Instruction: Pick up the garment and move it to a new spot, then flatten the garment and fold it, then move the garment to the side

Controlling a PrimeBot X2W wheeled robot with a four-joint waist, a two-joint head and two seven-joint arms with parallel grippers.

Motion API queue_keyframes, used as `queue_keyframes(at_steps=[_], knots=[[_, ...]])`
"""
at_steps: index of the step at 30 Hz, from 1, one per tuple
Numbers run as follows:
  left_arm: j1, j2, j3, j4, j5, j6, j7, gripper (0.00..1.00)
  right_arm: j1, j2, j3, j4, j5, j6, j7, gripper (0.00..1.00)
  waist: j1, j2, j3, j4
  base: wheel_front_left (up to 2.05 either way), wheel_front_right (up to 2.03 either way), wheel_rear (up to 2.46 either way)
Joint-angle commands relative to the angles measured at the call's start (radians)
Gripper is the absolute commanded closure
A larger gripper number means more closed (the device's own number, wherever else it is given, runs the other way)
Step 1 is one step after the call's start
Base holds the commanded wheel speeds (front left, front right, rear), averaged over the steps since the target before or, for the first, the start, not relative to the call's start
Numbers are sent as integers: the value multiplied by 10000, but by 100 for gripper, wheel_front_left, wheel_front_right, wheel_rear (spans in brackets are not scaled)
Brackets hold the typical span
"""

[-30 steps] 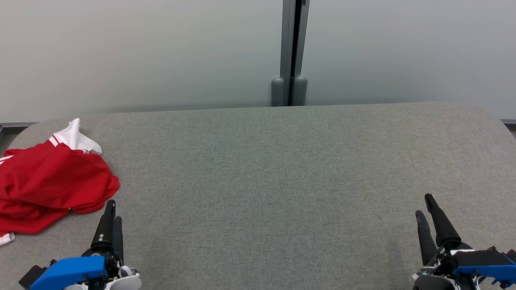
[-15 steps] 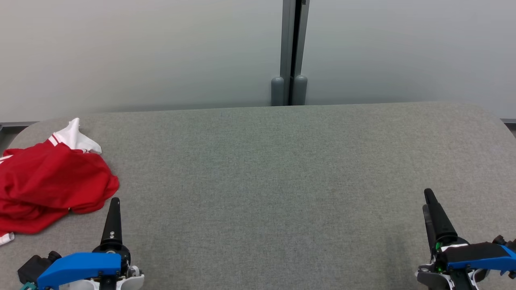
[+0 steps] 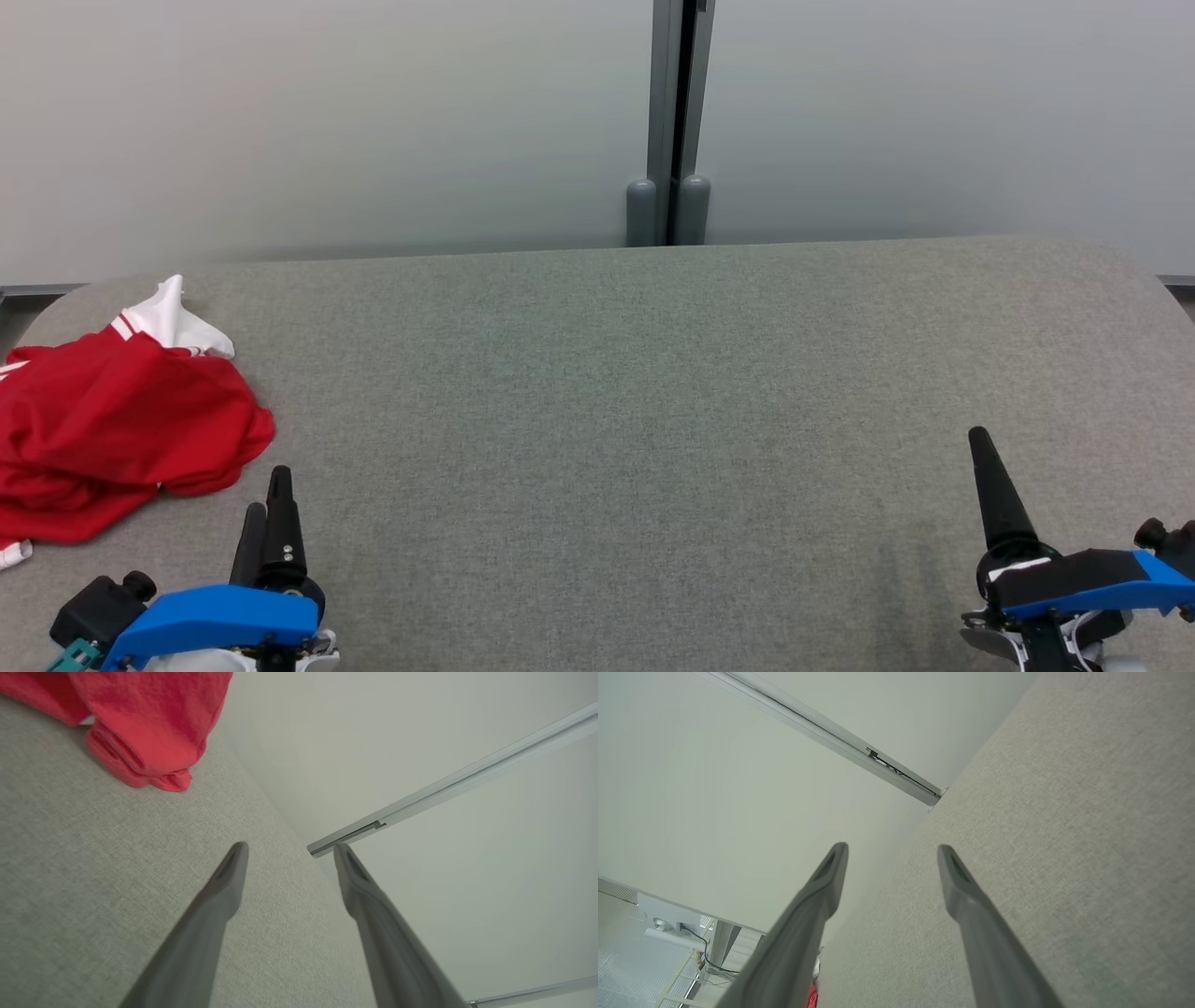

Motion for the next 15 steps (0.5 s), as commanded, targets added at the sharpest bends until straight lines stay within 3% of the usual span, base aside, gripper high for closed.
queue_keyframes(at_steps=[1, 15], knots=[[-263, 54, -76, -61, 337, 31, -118, 0, -231, -88, 10, -96, -350, 62, -115, 0, 0, -1, -3, 3, 0, 0, 0], [-131, 56, -393, 137, 2605, 242, -579, 0, -234, -114, 252, 47, -2777, 70, -584, 0, 0, -1, -24, 50, 0, 0, 0]])
